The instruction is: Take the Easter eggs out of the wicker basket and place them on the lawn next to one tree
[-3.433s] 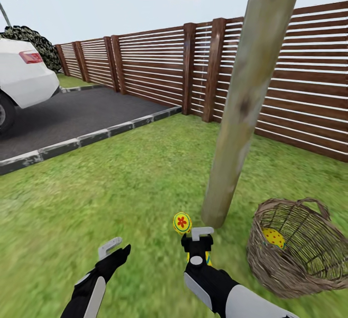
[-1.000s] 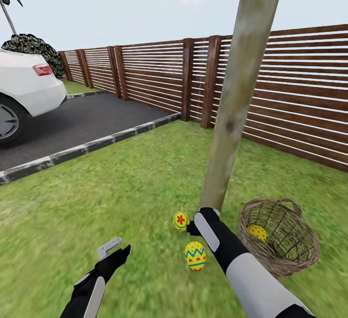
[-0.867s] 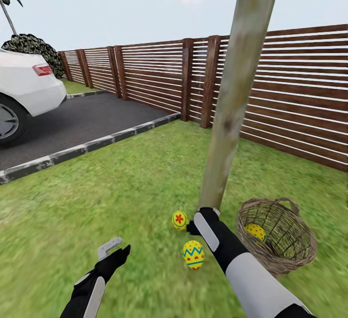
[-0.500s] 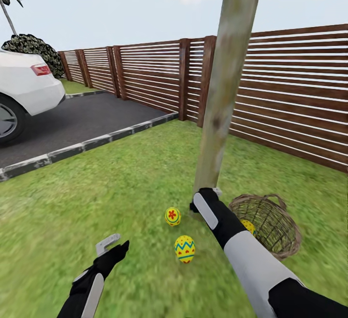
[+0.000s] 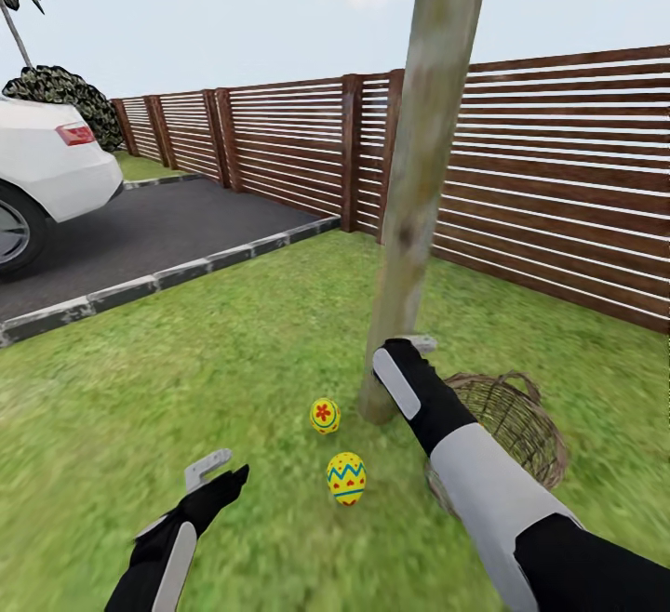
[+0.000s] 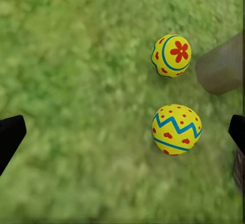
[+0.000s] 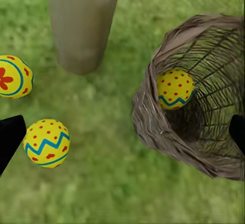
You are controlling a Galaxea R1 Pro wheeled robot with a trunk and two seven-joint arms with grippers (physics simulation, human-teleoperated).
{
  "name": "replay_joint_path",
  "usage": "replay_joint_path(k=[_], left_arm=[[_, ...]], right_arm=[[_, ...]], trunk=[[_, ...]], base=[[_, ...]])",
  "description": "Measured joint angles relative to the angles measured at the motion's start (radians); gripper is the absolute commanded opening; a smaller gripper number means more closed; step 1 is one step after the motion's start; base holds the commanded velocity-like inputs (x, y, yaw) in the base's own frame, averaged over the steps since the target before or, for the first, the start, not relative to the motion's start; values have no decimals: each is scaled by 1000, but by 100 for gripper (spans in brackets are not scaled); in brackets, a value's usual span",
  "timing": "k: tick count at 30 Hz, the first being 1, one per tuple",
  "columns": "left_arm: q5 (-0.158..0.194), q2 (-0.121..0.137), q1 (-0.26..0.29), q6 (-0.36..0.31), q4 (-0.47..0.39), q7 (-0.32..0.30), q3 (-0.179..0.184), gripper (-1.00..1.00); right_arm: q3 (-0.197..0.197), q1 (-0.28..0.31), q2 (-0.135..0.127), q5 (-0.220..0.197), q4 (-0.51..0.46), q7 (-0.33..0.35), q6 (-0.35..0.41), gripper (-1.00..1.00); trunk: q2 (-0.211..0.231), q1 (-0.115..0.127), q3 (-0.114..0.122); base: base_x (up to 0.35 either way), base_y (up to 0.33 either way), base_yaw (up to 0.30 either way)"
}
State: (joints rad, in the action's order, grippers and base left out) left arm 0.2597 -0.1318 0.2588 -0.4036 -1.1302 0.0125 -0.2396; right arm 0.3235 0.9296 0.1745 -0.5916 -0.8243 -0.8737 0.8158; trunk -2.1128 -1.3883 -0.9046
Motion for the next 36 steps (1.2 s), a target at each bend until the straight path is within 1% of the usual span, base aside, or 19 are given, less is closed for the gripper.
replay_joint_path(k=[2, 3, 4, 5, 8, 9, 11, 12, 13, 14, 16, 18, 20, 24, 25, 27, 31, 34, 36], left_arm=[[0, 8, 0, -2, -14, 0, -1, 100], [1, 17, 0, -3, -23, 0, -2, 100], [2, 22, 0, -4, -26, -1, -2, 100], [4, 29, 0, -4, -30, -1, -3, 100], [14, 37, 0, -5, -35, -1, -2, 100], [19, 39, 0, -5, -36, -1, -2, 100], [22, 40, 0, -5, -37, -1, -2, 100], [24, 41, 0, -5, -37, -1, -2, 100], [25, 41, 0, -5, -38, -1, -2, 100], [26, 42, 0, -5, -38, -1, -2, 100], [27, 42, 0, -5, -38, -1, -2, 100], [27, 42, 0, -5, -38, -1, -2, 100], [28, 42, 0, -5, -38, -1, -2, 100], [28, 42, 0, -5, -38, -1, -2, 100], [29, 42, 0, -5, -38, -1, -3, 100], [29, 42, 0, -5, -38, -1, -3, 100], [29, 42, 0, -5, -38, -1, -3, 100], [29, 43, 0, -5, -38, -1, -4, 100], [30, 44, 0, -5, -38, -1, -7, 100]], right_arm=[[-3, 2, -4, 2, -7, -11, -31, 100], [-4, 3, -17, 2, -9, -22, -53, 100], [-4, 3, -25, 1, -11, -28, -63, 100], [-7, 3, -40, 0, -13, -37, -80, 100], [-20, 3, -72, -3, -15, -47, -103, 100], [-37, 3, -88, -4, -15, -49, -109, 100], [-61, 3, -104, -7, -15, -49, -113, 100], [-87, 3, -116, -9, -15, -48, -114, 100], [-100, 3, -121, -11, -15, -48, -116, 100], [-123, 3, -126, -12, -14, -47, -116, 100], [-145, 2, -132, -15, -14, -47, -117, 100], [-156, 1, -135, -20, -14, -46, -117, 100], [-161, 1, -136, -25, -13, -43, -116, 100], [-165, -1, -137, -60, -8, -14, -110, 100], [-166, -2, -137, -76, -2, 1, -107, 100], [-166, -2, -137, -95, 9, 27, -99, 100], [-166, -2, -136, -108, 24, 67, -63, 100], [-165, -2, -133, -112, 50, 119, -28, 100], [-165, -2, -133, -112, 69, 155, -18, 100]], trunk=[[0, 0, 0], [0, 0, 0], [0, 0, 0], [0, 0, 0], [0, 0, 0], [0, 0, 0], [0, 0, 0], [0, 0, 0], [0, 0, 0], [0, 0, 0], [0, 0, 0], [0, 0, 0], [0, 0, 0], [0, 0, 0], [0, 0, 0], [0, 0, 0], [0, 0, 0], [0, 0, 0], [0, 0, 0]], base=[[0, -282, 0], [0, -289, 0], [0, -293, 0], [0, -295, 0], [0, -298, 0], [0, -299, 0], [0, -303, 0], [0, -311, 0], [0, -318, 0], [0, -320, 0], [0, -325, 0], [0, -327, 0], [0, -329, 0], [0, -330, 0], [0, -330, 0], [16, -330, 0], [100, -318, 0], [195, -275, 0], [241, -239, 0]])
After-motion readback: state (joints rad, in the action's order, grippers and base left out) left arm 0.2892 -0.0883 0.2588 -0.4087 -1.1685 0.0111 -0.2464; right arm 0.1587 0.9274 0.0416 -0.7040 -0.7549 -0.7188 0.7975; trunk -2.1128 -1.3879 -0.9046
